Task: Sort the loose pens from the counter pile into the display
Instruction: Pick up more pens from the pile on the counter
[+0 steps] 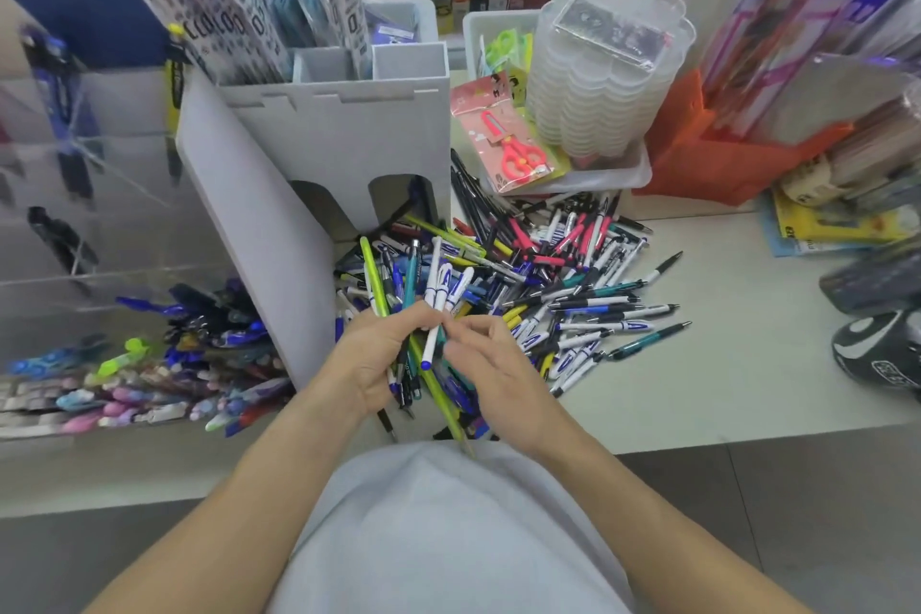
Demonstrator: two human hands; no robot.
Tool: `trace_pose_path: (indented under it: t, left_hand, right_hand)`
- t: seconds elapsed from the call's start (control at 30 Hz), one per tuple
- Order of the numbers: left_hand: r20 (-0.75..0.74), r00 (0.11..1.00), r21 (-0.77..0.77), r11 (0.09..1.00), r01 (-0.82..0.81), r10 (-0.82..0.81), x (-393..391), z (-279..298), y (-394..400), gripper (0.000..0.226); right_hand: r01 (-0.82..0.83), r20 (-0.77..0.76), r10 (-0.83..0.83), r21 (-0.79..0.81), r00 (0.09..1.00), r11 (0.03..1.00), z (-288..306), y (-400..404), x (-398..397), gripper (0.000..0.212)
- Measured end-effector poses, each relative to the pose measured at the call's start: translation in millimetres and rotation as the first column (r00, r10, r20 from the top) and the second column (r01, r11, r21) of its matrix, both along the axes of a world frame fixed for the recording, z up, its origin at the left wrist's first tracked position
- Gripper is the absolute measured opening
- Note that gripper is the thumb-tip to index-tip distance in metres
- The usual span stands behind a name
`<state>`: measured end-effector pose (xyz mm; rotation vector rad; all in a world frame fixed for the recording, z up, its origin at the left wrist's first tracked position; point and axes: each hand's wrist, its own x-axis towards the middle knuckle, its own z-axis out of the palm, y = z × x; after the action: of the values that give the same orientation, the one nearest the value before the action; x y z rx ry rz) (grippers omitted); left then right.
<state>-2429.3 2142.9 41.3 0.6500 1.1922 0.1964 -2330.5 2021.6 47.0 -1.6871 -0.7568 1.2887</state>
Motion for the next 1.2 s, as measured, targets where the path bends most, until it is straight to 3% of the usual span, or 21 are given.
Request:
trace_pose_path:
  t: [0.13, 0.27, 0.33, 0.4, 0.47, 0.57, 0.63, 0.77, 0.9, 1.03, 1.2]
  left_hand:
    - [0.078, 0.995, 0.019, 0.998, 0.054, -0.055, 6, 2, 1, 0.028]
    - [0.073, 0.975, 0.143, 0.969, 0.199, -0.211, 13, 16, 4, 0.035]
    - [0.028, 0.927, 0.256, 0.899, 0.356, -0.375, 20, 27, 11, 0.031]
    - [0.025, 0.822, 0.315, 0.785, 0.533, -0.569, 30, 38, 18, 0.040]
    - [0.077, 0.755, 0.270, 0.743, 0.613, -0.651, 41, 43, 19, 0.042]
    - [0.155, 0.777, 0.165, 0.792, 0.588, -0.610, 52, 37, 9, 0.035]
    - [0.136, 0.794, 0.156, 0.804, 0.574, -0.593, 54, 26, -1, 0.033]
    - [0.132, 0.820, 0.076, 0.830, 0.552, -0.557, 43, 4, -35, 0.013]
    - [0.210, 0.820, 0.039, 0.843, 0.537, -0.532, 28, 0, -55, 0.028]
    - [0.201, 0.771, 0.145, 0.797, 0.587, -0.604, 19, -1, -62, 0.038]
    - [0.096, 0.750, 0.295, 0.738, 0.607, -0.655, 27, 2, -60, 0.028]
  right_hand:
    - [0.229, -0.050, -0.229, -0.004, 0.972, 0.973, -3, 4, 18, 0.020]
    - [0.314, -0.344, -0.300, -0.015, 0.890, 0.949, -4, 16, 39, 0.070]
    - [0.369, -0.499, -0.303, 0.036, 0.812, 0.929, 1, 27, 52, 0.071]
    - [0.403, -0.555, -0.284, 0.102, 0.782, 0.909, 13, 39, 61, 0.060]
    - [0.454, -0.568, -0.300, 0.149, 0.767, 0.879, 18, 48, 65, 0.062]
    - [0.524, -0.622, -0.316, 0.180, 0.717, 0.832, 16, 51, 69, 0.075]
    - [0.536, -0.599, -0.339, 0.184, 0.726, 0.824, 10, 46, 70, 0.082]
    - [0.484, -0.331, -0.410, 0.183, 0.850, 0.856, -10, 32, 60, 0.093]
    - [0.461, -0.278, -0.412, 0.141, 0.868, 0.876, -16, 15, 51, 0.055]
    - [0.494, -0.350, -0.428, 0.124, 0.833, 0.861, -16, 6, 41, 0.022]
    - [0.449, -0.250, -0.394, 0.223, 0.884, 0.866, -10, 4, 45, 0.030]
